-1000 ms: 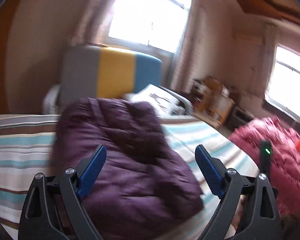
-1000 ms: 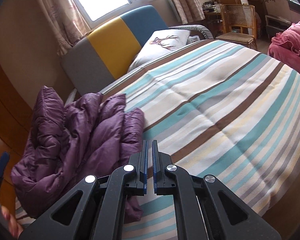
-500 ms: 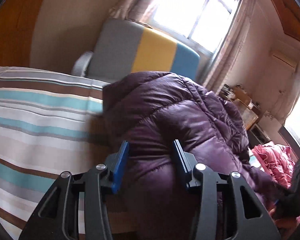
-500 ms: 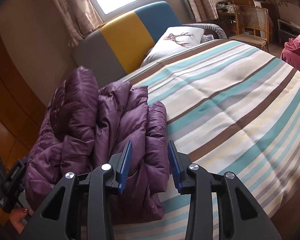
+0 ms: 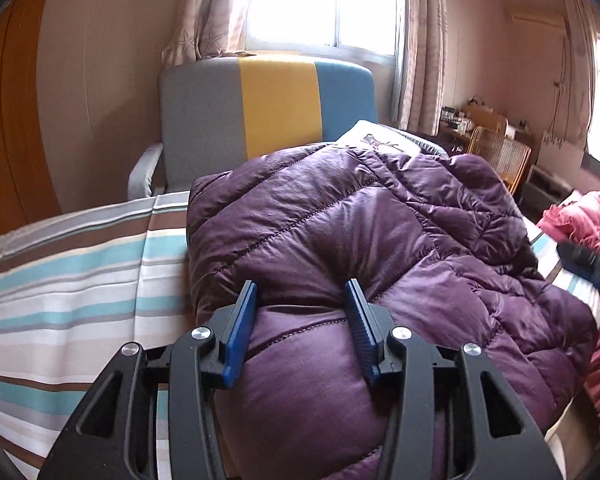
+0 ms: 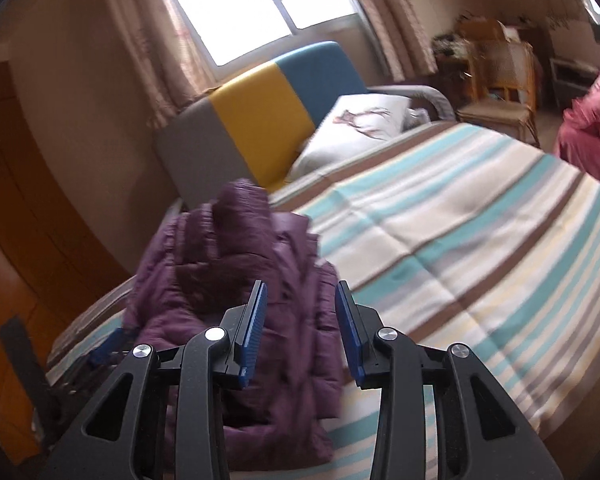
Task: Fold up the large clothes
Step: 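Grasp the folded jacket bundle with the right gripper while the left gripper presses it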
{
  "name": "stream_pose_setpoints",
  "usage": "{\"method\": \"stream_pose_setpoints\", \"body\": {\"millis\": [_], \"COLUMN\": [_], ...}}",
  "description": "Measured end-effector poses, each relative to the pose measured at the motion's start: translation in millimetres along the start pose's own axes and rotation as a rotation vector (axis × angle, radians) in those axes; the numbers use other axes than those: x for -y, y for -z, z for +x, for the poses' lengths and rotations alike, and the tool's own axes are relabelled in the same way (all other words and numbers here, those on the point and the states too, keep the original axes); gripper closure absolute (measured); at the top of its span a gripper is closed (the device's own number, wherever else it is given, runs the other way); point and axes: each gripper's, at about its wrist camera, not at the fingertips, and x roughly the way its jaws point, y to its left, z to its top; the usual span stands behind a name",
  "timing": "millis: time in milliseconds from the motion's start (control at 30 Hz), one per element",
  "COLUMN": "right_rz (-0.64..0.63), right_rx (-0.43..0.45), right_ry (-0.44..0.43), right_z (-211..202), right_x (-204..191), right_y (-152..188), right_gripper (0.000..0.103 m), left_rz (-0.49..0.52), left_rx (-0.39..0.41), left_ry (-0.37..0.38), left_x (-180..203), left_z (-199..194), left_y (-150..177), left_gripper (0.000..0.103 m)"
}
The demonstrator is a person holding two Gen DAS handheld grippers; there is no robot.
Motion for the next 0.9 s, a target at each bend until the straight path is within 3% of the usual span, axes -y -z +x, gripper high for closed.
{"method": "stream_pose_setpoints", "body": {"millis": [167, 333, 367, 567, 900], "right_rz": [-0.135, -0.24, -0.254, -0.229, -0.128], "right_rx": [-0.02, -0.062, -0.071, -0.14, -0.174], "right_ry": [-0.044, 0.014, 0.037, 0.12, 0.096], "right_z": [13.1, 44.2, 51.6, 85.5, 117.3], "right_x": [-47.4, -69.5, -68.8, -38.0, -3.0], "right_y": [-8.1, -9.0, -7.9, 2.6, 23.4], "right_gripper": [0.069, 0.069, 0.075, 0.08, 0.082], "left_rz": [0.017, 0.019, 0.015, 0.01, 0.052], "left_rx": [-0.004, -0.021, -0.025, -0.034, -0.041], "left_ry": [-0.031, -0.042, -0.041, -0.048, -0.041], "left_x": [5.4, 8.7, 7.9, 9.6, 17.3], "left_z": [-2.5, -2.9, -1.7, 4.6, 13.9], "left_y": [-1.0, -2.4, -2.7, -2.8, 1.4], "left_gripper": [0.059, 0.058, 0.058, 0.056, 0.055]}}
